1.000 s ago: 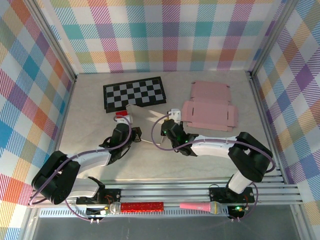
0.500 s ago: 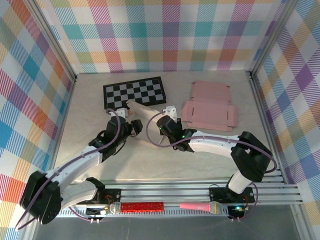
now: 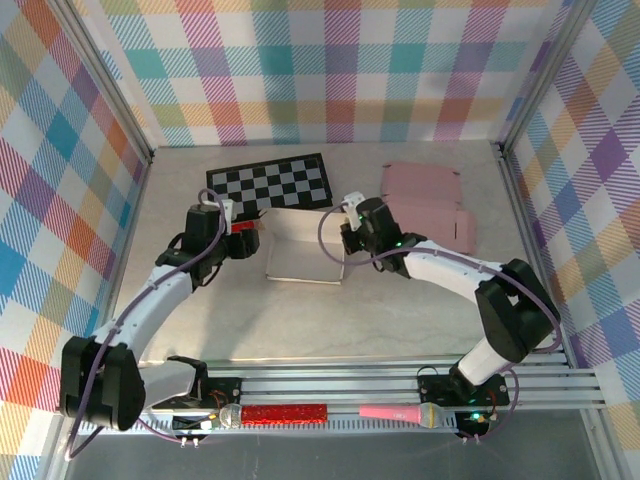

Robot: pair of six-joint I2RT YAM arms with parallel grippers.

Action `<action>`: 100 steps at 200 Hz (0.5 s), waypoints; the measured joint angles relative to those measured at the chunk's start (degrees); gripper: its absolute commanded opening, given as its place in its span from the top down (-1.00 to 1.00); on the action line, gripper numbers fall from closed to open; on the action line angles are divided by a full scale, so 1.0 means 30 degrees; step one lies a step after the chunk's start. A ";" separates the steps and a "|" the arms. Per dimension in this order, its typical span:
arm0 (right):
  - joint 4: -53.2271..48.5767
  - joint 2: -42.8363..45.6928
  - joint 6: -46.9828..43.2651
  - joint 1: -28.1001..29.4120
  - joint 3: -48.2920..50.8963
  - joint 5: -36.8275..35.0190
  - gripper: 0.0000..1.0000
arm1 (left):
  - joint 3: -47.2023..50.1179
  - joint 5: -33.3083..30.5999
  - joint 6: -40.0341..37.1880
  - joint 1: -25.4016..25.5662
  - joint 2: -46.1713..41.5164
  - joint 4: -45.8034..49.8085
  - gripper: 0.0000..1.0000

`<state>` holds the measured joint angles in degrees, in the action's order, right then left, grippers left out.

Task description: Fold the paper box

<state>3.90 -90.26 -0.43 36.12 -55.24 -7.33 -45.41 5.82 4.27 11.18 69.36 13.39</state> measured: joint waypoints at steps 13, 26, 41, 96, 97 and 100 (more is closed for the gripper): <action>-0.0758 -0.0073 -0.0663 -0.0765 -0.0503 0.1596 1.00 | -0.0685 0.1122 -0.0860 -0.0459 0.1151 -0.0015 -0.31; -0.1435 -0.0299 -0.1239 -0.1260 -0.1115 0.2834 1.00 | -0.1515 0.2025 -0.1552 -0.0641 0.2339 -0.0109 -0.30; -0.1894 -0.0605 -0.1698 -0.1530 -0.1617 0.3934 1.00 | -0.2055 0.2798 -0.2106 -0.0641 0.3286 -0.0634 -0.30; -0.2914 -0.1472 -0.2237 -0.1814 -0.2696 0.5843 1.00 | -0.2543 0.4422 -0.3410 -0.0641 0.4830 -0.1756 -0.20; -0.2922 -0.1486 -0.2237 -0.1829 -0.2703 0.5865 1.00 | -0.2543 0.4422 -0.3432 -0.0641 0.4830 -0.1763 -0.19; -0.2922 -0.1494 -0.2244 -0.1829 -0.2718 0.5923 1.00 | -0.2543 0.4422 -0.3453 -0.0641 0.4845 -0.1778 -0.15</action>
<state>-4.86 -94.74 -7.16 30.63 -63.40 10.44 -53.04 19.09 -6.09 9.26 83.90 8.05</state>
